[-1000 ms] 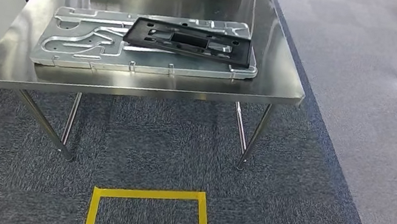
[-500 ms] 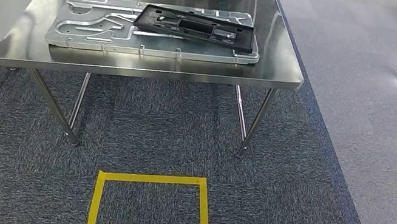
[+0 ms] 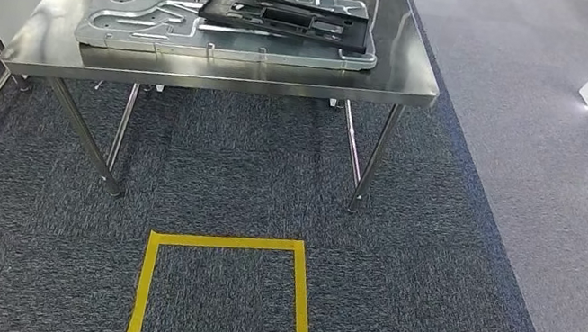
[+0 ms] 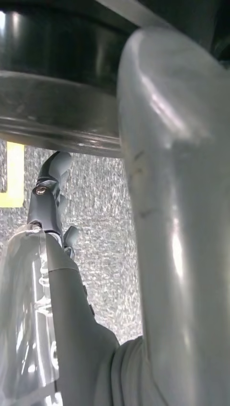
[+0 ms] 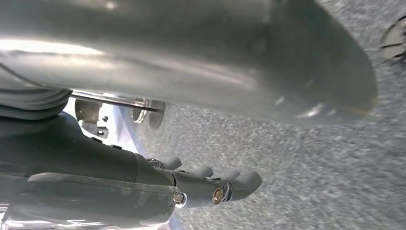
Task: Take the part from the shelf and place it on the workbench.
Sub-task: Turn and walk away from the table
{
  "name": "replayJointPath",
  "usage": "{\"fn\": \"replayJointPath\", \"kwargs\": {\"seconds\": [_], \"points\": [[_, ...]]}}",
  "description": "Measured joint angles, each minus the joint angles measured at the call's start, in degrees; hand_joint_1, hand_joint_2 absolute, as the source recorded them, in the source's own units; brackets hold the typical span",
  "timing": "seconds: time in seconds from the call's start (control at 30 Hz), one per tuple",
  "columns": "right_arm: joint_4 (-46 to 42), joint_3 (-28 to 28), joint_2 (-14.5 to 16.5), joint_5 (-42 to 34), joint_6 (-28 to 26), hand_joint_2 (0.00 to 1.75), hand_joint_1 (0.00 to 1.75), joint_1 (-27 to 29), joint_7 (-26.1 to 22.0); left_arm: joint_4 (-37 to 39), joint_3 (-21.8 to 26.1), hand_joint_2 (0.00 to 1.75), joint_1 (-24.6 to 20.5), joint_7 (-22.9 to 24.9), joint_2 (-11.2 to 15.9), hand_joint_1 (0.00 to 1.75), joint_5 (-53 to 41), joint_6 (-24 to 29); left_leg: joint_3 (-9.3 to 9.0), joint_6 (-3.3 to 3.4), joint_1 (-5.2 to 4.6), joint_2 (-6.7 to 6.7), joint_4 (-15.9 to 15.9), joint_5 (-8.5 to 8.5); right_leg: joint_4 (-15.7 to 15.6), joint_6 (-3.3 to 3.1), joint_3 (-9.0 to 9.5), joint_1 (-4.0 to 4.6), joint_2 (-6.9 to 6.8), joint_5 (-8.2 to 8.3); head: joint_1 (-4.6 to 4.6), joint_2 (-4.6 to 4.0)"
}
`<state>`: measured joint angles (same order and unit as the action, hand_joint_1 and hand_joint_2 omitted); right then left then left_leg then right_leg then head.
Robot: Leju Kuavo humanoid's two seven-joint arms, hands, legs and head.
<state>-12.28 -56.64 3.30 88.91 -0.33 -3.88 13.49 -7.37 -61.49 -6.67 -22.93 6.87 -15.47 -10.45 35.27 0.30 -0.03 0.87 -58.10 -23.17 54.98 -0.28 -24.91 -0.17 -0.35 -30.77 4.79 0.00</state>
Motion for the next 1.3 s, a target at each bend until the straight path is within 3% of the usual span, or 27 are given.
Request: {"fn": "replayJointPath", "kwargs": {"seconds": [0.07,0.13,0.17,0.2,0.23,0.3,0.37,0.4,0.5,0.53,0.6,0.67,0.7,0.73,0.77,0.83,0.9,1.03,1.1,1.17,1.2,1.23,1.27,1.3], "points": [[0.02,-0.08,0.21,-0.56,0.16,0.00,0.00,0.03,1.16,0.00,-0.16,0.00,0.03,0.90,0.01,0.00,0.00,0.07,1.15,-0.55,0.18,-0.24,-3.19,-3.44,-0.22,-0.76,-0.76,-0.22,-0.22,1.11,0.01,0.00],[0.02,-0.39,0.27,-1.55,0.18,0.00,0.00,0.01,2.21,0.00,-0.40,0.00,0.05,1.50,0.01,0.00,0.00,0.31,3.05,-1.03,0.36,-0.37,-10.02,-8.78,-0.07,-1.03,-1.93,-0.15,-0.32,2.03,0.01,0.00],[0.02,-0.70,0.28,-2.18,0.22,0.00,0.00,0.01,2.71,0.00,-0.57,0.00,0.08,1.79,0.01,0.00,0.00,0.51,3.71,-1.24,0.44,-0.37,-13.27,-10.30,0.07,-0.99,-2.59,-0.13,-0.33,2.44,0.01,0.00],[0.02,-1.14,0.29,-2.98,0.26,0.00,0.00,0.01,3.27,0.00,-0.78,0.00,0.10,2.19,-0.01,0.00,0.00,0.92,3.68,-1.40,0.53,-0.37,-15.10,-10.57,0.29,-0.90,-3.24,-0.13,-0.33,2.77,0.01,0.00],[0.02,-1.67,0.32,-3.86,0.31,0.00,0.00,0.01,3.81,0.00,-1.01,0.00,0.14,2.69,-0.03,0.00,0.00,1.51,2.65,-1.51,0.65,-0.36,-14.89,-9.78,0.58,-0.76,-3.86,-0.16,-0.32,3.02,0.01,0.00],[0.02,-3.05,0.43,-5.60,0.34,0.00,0.00,-0.01,4.76,0.00,-1.56,0.00,0.19,3.99,-0.11,0.00,0.00,3.30,-2.33,-1.54,0.91,-0.36,-8.30,-7.18,1.39,-0.40,-4.92,-0.27,-0.32,3.32,0.02,0.00],[0.02,-4.19,0.54,-6.56,0.36,0.00,0.00,-0.05,5.21,0.00,-2.14,0.00,0.18,5.10,-0.24,0.00,0.00,4.94,-6.69,-1.03,0.87,-0.41,-1.42,-6.23,2.17,0.13,-5.77,-0.20,-0.33,3.50,0.01,0.00],[0.02,-4.61,0.58,-6.76,0.38,0.00,0.00,-0.10,5.27,0.00,-2.43,0.00,0.18,5.64,-0.31,0.00,0.00,5.68,-7.42,-0.63,0.78,-0.45,0.18,-6.43,2.48,0.44,-6.05,-0.13,-0.33,3.61,0.01,0.00],[0.02,-5.58,0.64,-6.96,0.41,0.00,0.00,-0.18,4.98,0.00,-3.35,0.00,0.26,7.38,-0.57,0.00,0.00,7.53,-6.85,0.65,0.76,-0.46,0.77,-6.24,2.90,1.50,-6.49,-0.09,-0.30,3.82,0.00,0.00],[0.02,-5.83,0.66,-6.98,0.41,0.00,0.00,-0.18,4.85,0.00,-3.66,0.00,0.26,7.76,-0.67,0.00,0.00,7.81,-6.66,1.07,0.83,-0.42,0.91,-5.95,3.73,1.82,-6.94,-0.12,-0.26,3.12,0.00,0.00],[0.03,-6.14,0.68,-7.00,0.43,0.00,0.00,-0.15,4.63,0.00,-4.13,0.00,0.28,8.13,-0.79,0.00,0.00,8.04,-6.13,1.75,0.85,-0.32,1.09,-5.39,8.80,2.31,-9.27,-0.27,-0.13,-0.38,-0.01,0.00],[0.05,-6.29,0.74,-7.02,0.44,0.00,0.00,-0.09,4.36,0.00,-4.37,0.00,0.38,8.25,-0.79,0.00,0.00,8.10,-5.43,2.02,0.64,-0.29,1.04,-4.97,16.39,2.61,-12.58,-0.41,-0.03,-4.22,0.01,0.00],[0.06,-6.36,0.76,-7.02,0.42,0.00,0.00,-0.06,4.14,0.00,-4.49,0.00,0.44,8.19,-0.79,0.00,0.00,8.08,-5.18,2.05,0.52,-0.29,1.01,-4.82,18.65,2.65,-13.42,-0.47,-0.02,-4.82,0.01,0.00],[0.07,-6.43,0.77,-7.01,0.38,0.00,0.00,-0.03,3.87,0.00,-4.63,0.00,0.50,8.05,-0.80,0.00,0.00,8.01,-5.07,2.04,0.43,-0.30,0.98,-4.71,18.75,2.59,-13.21,-0.50,-0.01,-4.25,0.01,0.00],[0.07,-6.47,0.76,-7.00,0.32,0.00,0.00,-0.03,3.56,0.00,-4.79,0.00,0.52,7.82,-0.80,0.00,0.00,7.90,-5.09,2.00,0.36,-0.32,0.96,-4.64,16.60,2.42,-11.88,-0.50,0.00,-2.69,0.00,0.00],[0.07,-6.54,0.72,-6.98,0.10,0.00,0.00,-0.09,2.85,0.00,-5.14,0.00,0.47,7.13,-0.90,0.00,0.00,7.53,-5.22,1.82,0.17,-0.34,0.89,-4.59,8.58,1.68,-7.56,-0.29,0.04,1.07,-0.01,0.00],[0.07,-6.65,0.66,-7.01,-0.26,0.00,0.00,-0.22,2.33,0.00,-5.48,0.00,0.34,6.56,-1.02,0.00,0.00,7.26,-4.97,1.36,-0.02,-0.31,0.72,-4.50,3.03,1.06,-5.00,-0.01,0.07,2.60,0.01,0.00],[0.08,-7.07,0.65,-7.49,-0.75,0.00,0.00,-0.17,2.22,0.00,-5.69,0.00,0.17,6.37,-1.02,0.00,0.00,7.21,-4.39,0.11,0.08,-0.30,-0.03,-4.88,1.46,0.15,-4.83,-0.14,0.04,2.96,0.02,0.00],[0.09,-7.25,0.66,-7.76,-0.77,0.87,0.00,-0.18,2.28,0.00,-5.71,0.00,0.20,6.39,-0.98,0.00,0.00,7.21,-2.41,-0.48,0.21,-0.42,-4.47,-7.74,0.97,-0.40,-4.77,-0.40,-0.10,3.37,0.02,0.00],[0.09,-7.49,0.66,-7.92,-0.77,1.75,0.00,-0.18,2.31,0.00,-5.74,0.00,0.29,6.40,-0.94,0.00,0.00,7.21,1.04,-0.94,0.39,-0.47,-11.99,-11.30,1.03,-0.60,-5.01,-0.34,-0.14,3.46,0.02,0.00],[0.09,-7.61,0.66,-7.98,-0.77,1.75,0.00,-0.17,2.36,0.00,-5.75,0.00,0.35,6.39,-0.91,0.00,0.00,7.21,2.23,-1.13,0.50,-0.47,-14.63,-12.00,1.13,-0.60,-5.08,-0.33,-0.14,3.46,0.02,0.00],[0.09,-7.73,0.67,-8.02,-0.77,1.75,0.00,-0.17,2.46,0.00,-5.77,0.00,0.37,6.38,-0.86,0.00,0.00,7.20,2.50,-1.32,0.66,-0.47,-15.32,-11.62,1.28,-0.60,-5.14,-0.39,-0.13,3.43,0.02,0.00],[0.10,-7.82,0.69,-8.06,-0.80,1.75,0.00,-0.17,2.69,0.00,-5.79,0.00,0.41,6.36,-0.80,0.00,0.00,7.15,1.69,-1.65,0.89,-0.46,-13.75,-10.23,1.54,-0.54,-5.18,-0.48,-0.10,3.34,0.02,0.00],[0.11,-7.90,0.72,-8.11,-0.86,1.75,0.00,-0.18,2.99,0.00,-5.82,0.00,0.41,6.34,-0.74,0.00,0.00,7.08,-0.11,-2.18,1.26,-0.45,-10.21,-8.18,1.96,-0.41,-5.25,-0.57,-0.06,3.15,0.02,0.00]]}}
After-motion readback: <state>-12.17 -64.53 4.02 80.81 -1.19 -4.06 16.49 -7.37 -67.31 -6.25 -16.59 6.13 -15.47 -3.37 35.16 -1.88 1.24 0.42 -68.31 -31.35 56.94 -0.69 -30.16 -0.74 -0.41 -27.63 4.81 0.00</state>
